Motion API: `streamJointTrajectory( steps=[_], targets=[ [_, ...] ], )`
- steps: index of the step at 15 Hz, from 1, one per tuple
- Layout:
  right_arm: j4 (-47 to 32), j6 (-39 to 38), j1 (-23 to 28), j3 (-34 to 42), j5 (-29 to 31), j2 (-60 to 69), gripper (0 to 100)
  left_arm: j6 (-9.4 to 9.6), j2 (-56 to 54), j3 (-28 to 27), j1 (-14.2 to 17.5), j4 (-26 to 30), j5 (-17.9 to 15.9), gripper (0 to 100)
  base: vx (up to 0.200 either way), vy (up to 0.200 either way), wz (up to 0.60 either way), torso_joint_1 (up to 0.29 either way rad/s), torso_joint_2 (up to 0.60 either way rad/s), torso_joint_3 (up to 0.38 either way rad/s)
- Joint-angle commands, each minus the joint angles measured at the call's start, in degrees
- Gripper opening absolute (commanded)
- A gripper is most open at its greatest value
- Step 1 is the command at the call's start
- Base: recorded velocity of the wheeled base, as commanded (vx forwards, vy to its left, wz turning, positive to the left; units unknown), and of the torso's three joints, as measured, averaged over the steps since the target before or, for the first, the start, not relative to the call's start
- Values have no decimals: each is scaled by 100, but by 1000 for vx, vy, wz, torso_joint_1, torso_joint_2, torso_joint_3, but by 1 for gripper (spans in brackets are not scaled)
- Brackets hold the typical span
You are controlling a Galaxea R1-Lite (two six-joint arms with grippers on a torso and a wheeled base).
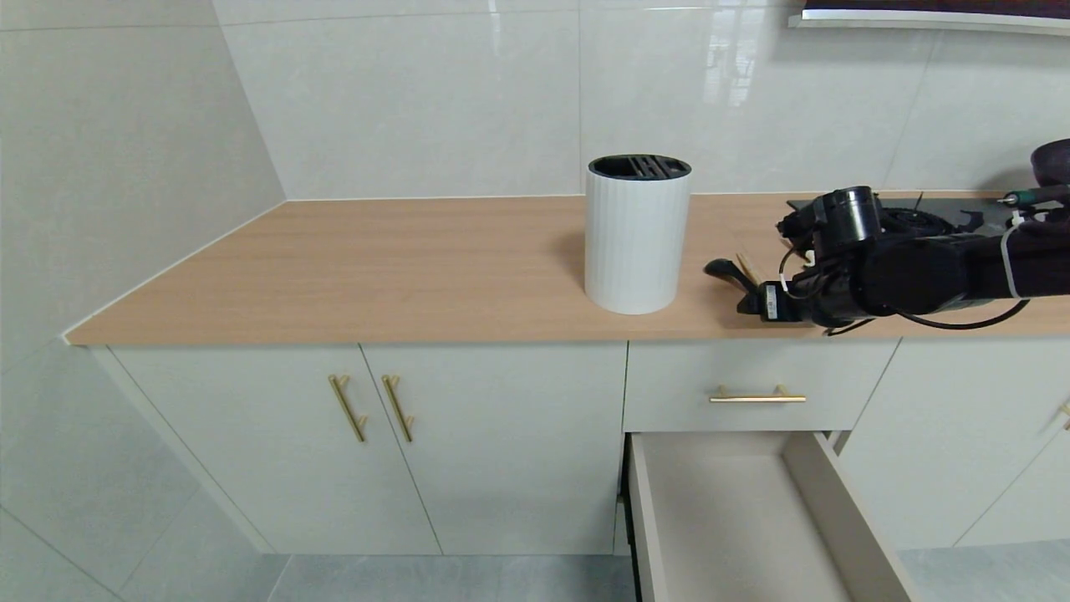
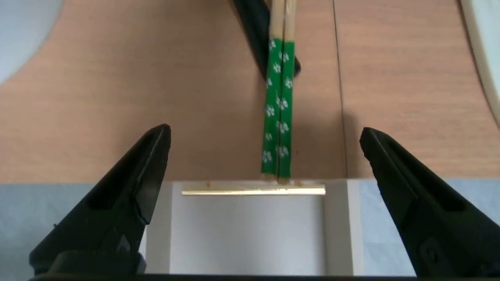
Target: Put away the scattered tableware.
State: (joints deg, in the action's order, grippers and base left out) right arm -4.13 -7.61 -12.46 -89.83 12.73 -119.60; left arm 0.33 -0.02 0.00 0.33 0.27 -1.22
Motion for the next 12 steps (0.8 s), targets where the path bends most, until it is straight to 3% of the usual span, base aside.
streamJointTrajectory(
  steps=[1,12],
  targets=[
    [9,-65,-2,1,-7,-11,100,2,2,0,2,0,-1,100,0,0,0,0,0,0],
    [79,-83,-37,1,2,-90,100,2,2,0,2,0,-1,100,0,0,0,0,0,0]
  ],
)
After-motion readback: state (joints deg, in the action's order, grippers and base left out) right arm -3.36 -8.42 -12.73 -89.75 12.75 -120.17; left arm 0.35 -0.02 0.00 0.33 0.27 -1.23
